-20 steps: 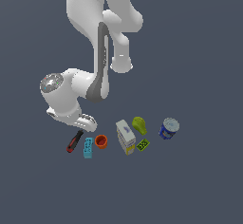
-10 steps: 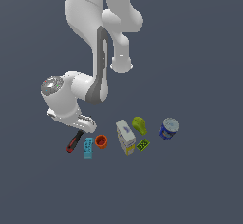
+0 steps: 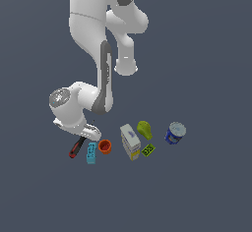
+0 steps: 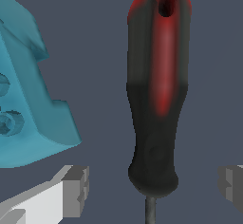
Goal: Pick up a designated object from a clutter of objects.
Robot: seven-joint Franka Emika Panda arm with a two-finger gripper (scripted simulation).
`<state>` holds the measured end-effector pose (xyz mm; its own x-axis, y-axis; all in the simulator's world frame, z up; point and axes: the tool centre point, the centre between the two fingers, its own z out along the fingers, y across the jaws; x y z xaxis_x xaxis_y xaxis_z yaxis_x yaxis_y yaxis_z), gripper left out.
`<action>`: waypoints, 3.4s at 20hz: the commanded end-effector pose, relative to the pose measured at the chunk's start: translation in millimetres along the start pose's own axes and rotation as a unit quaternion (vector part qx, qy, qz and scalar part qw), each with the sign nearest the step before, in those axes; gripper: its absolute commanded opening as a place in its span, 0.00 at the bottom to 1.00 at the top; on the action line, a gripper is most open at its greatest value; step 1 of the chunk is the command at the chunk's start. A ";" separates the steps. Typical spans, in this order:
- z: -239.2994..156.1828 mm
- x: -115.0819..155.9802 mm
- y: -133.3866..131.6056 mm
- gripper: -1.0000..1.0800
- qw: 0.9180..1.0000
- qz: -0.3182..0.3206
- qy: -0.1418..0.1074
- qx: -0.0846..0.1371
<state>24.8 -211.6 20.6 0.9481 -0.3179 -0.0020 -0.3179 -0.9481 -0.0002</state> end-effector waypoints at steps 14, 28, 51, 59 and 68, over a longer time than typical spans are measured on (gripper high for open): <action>5.8 0.9 0.2 0.00 1.000 0.000 0.001 0.000; -31.2 -18.7 -3.8 0.00 1.000 0.000 0.001 0.000; -201.6 -106.3 -21.2 0.00 1.000 0.000 0.001 0.000; -270.0 -139.9 -27.9 0.00 1.000 0.001 0.001 -0.001; -350.0 -177.6 -36.3 0.00 1.000 0.001 0.001 -0.001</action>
<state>-125.7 -124.3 358.0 0.9477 -0.3192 0.0002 -0.3192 -0.9477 0.0021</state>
